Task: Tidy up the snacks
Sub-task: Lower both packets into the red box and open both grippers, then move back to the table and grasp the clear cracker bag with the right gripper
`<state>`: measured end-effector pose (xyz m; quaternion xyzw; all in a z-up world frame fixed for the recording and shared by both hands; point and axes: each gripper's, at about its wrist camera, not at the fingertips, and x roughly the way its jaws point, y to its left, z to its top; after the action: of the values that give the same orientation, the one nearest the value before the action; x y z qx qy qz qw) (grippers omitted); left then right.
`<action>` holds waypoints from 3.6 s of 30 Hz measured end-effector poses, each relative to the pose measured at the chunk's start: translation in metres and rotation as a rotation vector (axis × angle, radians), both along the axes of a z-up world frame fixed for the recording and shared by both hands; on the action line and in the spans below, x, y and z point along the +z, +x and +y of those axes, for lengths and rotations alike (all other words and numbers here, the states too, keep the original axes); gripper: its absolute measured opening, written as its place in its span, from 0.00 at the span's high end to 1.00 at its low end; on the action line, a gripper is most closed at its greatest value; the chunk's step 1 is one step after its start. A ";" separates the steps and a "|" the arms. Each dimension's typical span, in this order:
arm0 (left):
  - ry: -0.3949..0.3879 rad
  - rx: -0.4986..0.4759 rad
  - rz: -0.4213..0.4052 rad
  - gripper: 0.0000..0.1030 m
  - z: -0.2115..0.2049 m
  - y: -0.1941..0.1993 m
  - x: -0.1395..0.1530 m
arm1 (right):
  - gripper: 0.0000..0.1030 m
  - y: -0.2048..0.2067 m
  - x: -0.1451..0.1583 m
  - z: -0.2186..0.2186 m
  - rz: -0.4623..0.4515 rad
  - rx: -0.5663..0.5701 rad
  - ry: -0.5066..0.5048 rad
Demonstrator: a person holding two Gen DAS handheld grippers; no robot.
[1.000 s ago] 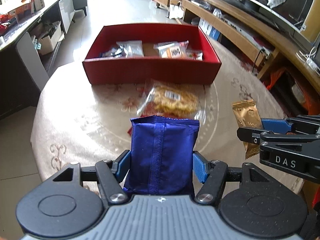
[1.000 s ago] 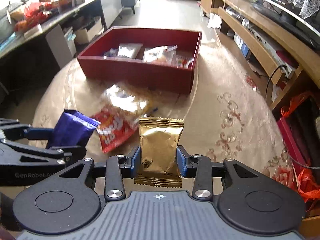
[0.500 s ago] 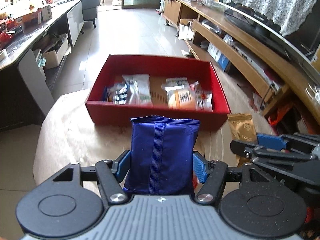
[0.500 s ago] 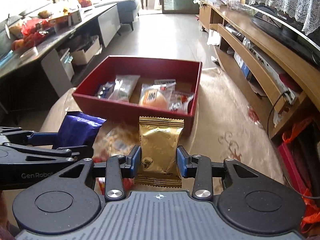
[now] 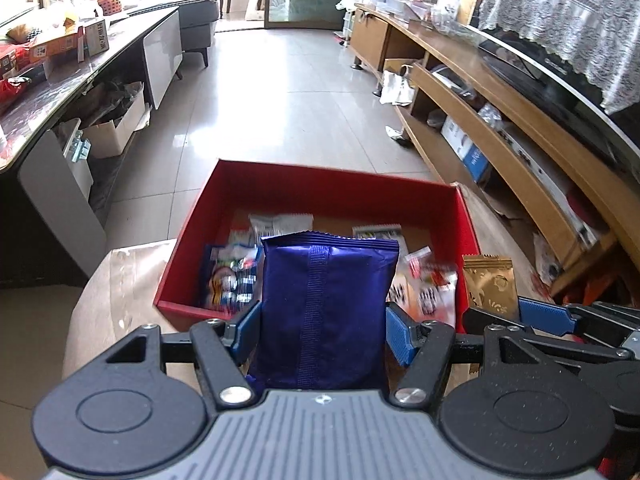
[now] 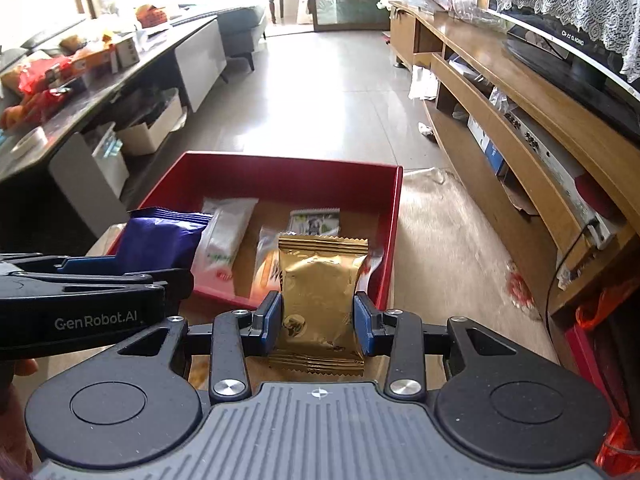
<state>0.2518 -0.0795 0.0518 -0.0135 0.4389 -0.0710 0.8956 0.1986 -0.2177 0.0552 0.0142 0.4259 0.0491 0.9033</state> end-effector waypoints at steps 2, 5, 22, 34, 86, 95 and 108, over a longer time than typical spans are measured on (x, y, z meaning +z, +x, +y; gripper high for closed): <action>0.003 0.008 -0.001 0.41 -0.002 0.011 -0.003 | 0.55 0.011 -0.003 -0.001 0.001 -0.002 0.004; 0.015 0.019 -0.003 0.41 -0.005 0.027 -0.009 | 0.55 0.024 -0.008 -0.002 0.002 0.000 0.009; 0.036 0.075 0.048 0.42 -0.009 0.075 -0.047 | 0.48 0.062 -0.038 -0.005 0.012 -0.009 0.028; 0.030 0.087 0.044 0.40 -0.005 0.069 -0.035 | 0.40 0.060 -0.029 -0.006 -0.006 -0.005 0.020; -0.073 0.119 0.141 0.35 0.086 -0.046 -0.018 | 0.00 0.005 -0.077 0.070 0.321 0.141 0.050; -0.070 0.100 0.147 0.35 0.083 -0.048 -0.019 | 0.08 -0.010 -0.077 0.068 0.293 0.186 -0.025; -0.047 -0.065 0.180 0.35 0.035 -0.084 -0.025 | 0.41 -0.117 -0.057 -0.025 0.327 0.030 0.065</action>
<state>0.1680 -0.0444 0.0265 -0.0267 0.5162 -0.1087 0.8492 0.0812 -0.2426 -0.0013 0.0449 0.5658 0.0733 0.8201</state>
